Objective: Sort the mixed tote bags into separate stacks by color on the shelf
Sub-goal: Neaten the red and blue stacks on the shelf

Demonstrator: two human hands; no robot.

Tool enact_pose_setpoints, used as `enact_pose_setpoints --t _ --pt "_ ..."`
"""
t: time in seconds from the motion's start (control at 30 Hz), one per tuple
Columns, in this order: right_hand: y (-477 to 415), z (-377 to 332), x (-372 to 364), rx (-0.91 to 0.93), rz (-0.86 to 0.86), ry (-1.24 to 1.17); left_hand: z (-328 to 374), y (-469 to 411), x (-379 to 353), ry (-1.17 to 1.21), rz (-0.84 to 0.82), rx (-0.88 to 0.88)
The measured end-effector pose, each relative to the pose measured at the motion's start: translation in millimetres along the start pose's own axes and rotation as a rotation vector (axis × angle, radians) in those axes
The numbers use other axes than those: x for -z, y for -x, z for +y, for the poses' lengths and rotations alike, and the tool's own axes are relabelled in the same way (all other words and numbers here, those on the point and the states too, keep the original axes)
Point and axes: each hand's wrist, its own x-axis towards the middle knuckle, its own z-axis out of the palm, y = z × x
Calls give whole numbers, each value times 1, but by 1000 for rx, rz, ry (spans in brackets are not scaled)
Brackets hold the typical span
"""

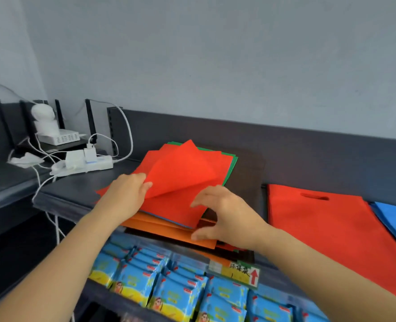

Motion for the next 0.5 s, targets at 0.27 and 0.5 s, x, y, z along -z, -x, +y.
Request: enact_pose_setpoints --t 0.27,0.5 --pt "-13 -3 -5 58 272 170 -11 15 1 126 -139 -106" --pt "-24 -2 26 -339 398 -250 -8 17 5 212 -226 -146"
